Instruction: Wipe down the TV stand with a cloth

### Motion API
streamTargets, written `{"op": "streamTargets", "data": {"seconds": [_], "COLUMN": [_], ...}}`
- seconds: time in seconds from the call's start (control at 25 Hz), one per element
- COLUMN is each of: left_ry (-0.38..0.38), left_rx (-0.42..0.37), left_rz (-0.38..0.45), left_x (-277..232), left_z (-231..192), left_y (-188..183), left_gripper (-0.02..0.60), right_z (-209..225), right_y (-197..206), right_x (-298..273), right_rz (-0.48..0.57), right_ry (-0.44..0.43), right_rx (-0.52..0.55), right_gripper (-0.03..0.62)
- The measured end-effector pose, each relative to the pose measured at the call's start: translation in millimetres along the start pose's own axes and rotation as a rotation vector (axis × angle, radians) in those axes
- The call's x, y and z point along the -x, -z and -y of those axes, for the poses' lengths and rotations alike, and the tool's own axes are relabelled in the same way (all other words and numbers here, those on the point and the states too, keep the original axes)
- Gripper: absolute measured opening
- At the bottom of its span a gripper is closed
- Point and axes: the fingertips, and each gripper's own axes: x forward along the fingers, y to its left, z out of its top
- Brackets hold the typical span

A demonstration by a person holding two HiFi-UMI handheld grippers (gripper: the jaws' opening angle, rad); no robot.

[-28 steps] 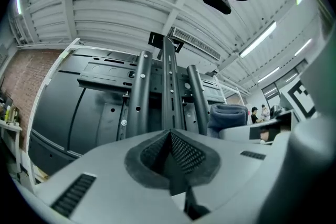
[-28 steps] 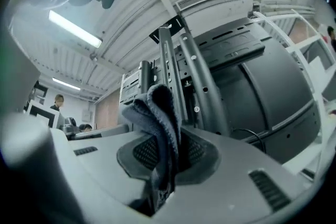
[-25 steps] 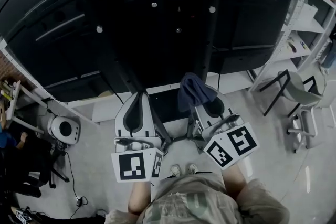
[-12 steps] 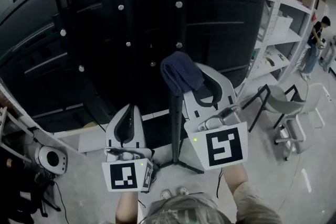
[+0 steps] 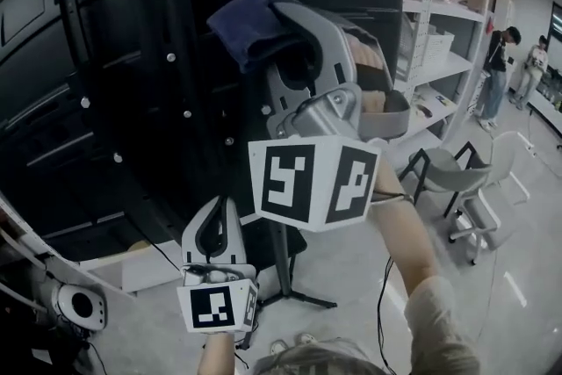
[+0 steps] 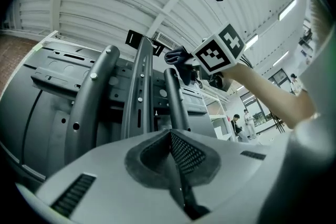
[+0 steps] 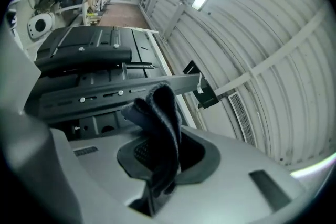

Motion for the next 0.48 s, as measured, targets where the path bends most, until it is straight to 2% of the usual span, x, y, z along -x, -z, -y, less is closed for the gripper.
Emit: {"op": "streamTargets", "data": {"seconds": [0.48], "left_ry": [0.009], "left_rx": [0.02], "left_rz": [0.001], "left_x": [1], "left_z": [-5], "left_y": [5], "left_gripper": [0.015], "right_z": [-23], "right_y": [10], "right_x": [-8], "right_rz": [-0.045], "right_ry": [-0.047], "right_rx": [0.073], "right_gripper": [0.057]}}
